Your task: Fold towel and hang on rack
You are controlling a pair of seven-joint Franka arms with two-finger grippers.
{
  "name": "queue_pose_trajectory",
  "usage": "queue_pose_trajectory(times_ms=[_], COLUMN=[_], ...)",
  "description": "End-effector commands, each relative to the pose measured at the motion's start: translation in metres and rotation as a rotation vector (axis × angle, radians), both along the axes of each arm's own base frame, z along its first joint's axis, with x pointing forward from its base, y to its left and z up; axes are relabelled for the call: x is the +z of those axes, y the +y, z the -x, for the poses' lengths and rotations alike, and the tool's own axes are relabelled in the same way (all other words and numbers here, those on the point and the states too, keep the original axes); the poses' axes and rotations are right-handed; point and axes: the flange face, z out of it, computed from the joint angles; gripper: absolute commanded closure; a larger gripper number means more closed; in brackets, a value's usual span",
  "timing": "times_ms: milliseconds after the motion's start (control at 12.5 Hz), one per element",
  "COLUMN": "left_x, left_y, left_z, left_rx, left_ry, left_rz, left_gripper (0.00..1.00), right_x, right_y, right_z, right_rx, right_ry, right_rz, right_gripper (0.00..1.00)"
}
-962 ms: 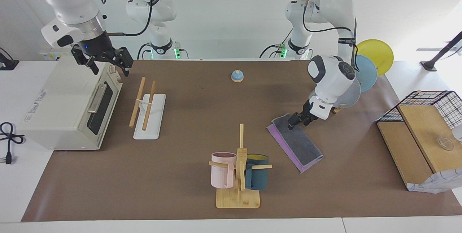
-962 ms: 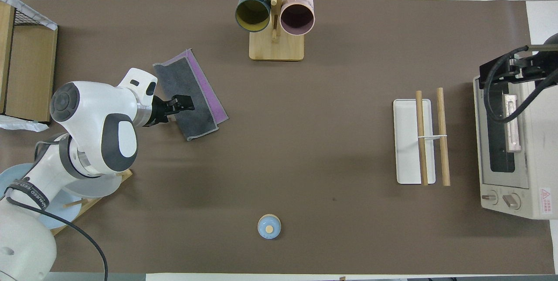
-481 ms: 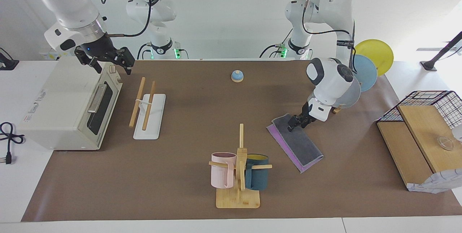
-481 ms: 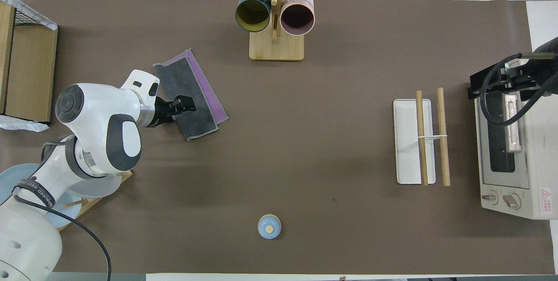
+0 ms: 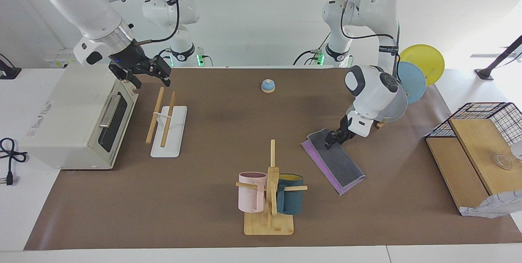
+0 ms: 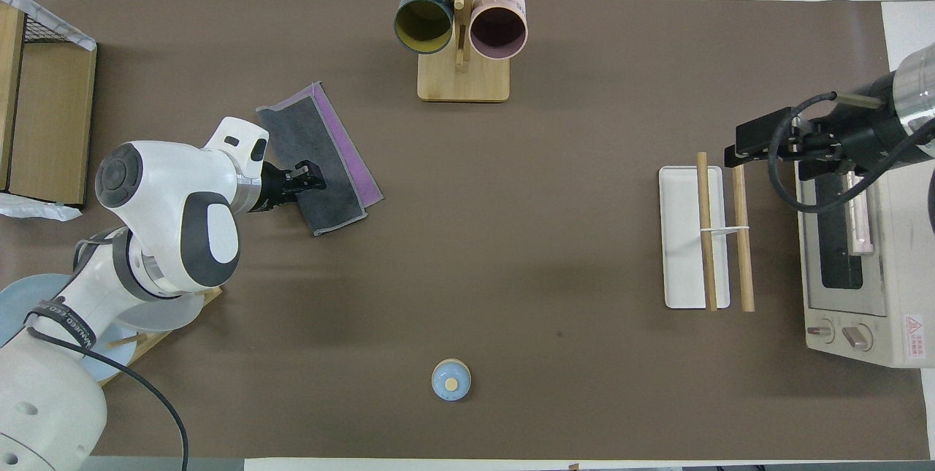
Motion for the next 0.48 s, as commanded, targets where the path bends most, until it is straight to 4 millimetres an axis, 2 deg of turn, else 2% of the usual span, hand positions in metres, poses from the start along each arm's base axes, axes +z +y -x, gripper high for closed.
queue_pose_trajectory(times_ms=[0, 240, 401], left_x=[-0.008, -0.01, -0.01], left_y=[-0.002, -0.002, -0.001], left_z=[0.004, 0.006, 0.006], left_rx=[-0.001, -0.004, -0.004], left_ry=[-0.004, 0.012, 0.017], left_rz=[0.005, 0.006, 0.006], left_gripper=[0.74, 0.99, 1.0], right_x=[-0.004, -0.006, -0.013], right_y=[0.012, 0.019, 0.025], right_z=[0.012, 0.014, 0.021], right_rx=[-0.076, -0.18, -0.245], right_ry=[-0.014, 0.035, 0.073], right_rz=[-0.069, -0.142, -0.208], right_gripper=[0.0, 0.0, 0.0])
